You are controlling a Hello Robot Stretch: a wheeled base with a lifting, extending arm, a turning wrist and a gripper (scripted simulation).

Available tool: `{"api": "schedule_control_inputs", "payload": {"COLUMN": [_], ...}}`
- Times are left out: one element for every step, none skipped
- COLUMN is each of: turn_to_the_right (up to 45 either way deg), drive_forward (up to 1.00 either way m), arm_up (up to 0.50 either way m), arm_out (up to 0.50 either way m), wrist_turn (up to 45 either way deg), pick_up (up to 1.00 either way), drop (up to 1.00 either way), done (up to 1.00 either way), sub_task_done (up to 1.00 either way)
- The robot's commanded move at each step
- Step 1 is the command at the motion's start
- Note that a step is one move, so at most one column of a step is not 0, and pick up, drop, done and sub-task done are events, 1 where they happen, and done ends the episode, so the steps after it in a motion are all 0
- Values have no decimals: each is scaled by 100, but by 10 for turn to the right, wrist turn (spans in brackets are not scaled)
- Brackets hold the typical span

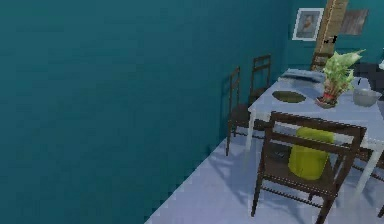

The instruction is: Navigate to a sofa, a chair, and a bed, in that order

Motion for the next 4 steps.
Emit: {"api": "schedule_control_inputs", "payload": {"turn_to_the_right": [0, 240, 0, 450], "drive_forward": [60, 0, 0, 0], "arm_up": [0, 0, 0, 0], "arm_out": [0, 0, 0, 0], "wrist_turn": [0, 0, 0, 0], "pick_up": [0, 0, 0, 0], "drop": [0, 0, 0, 0], "done": [0, 0, 0, 0], "sub_task_done": [0, 0, 100, 0]}}
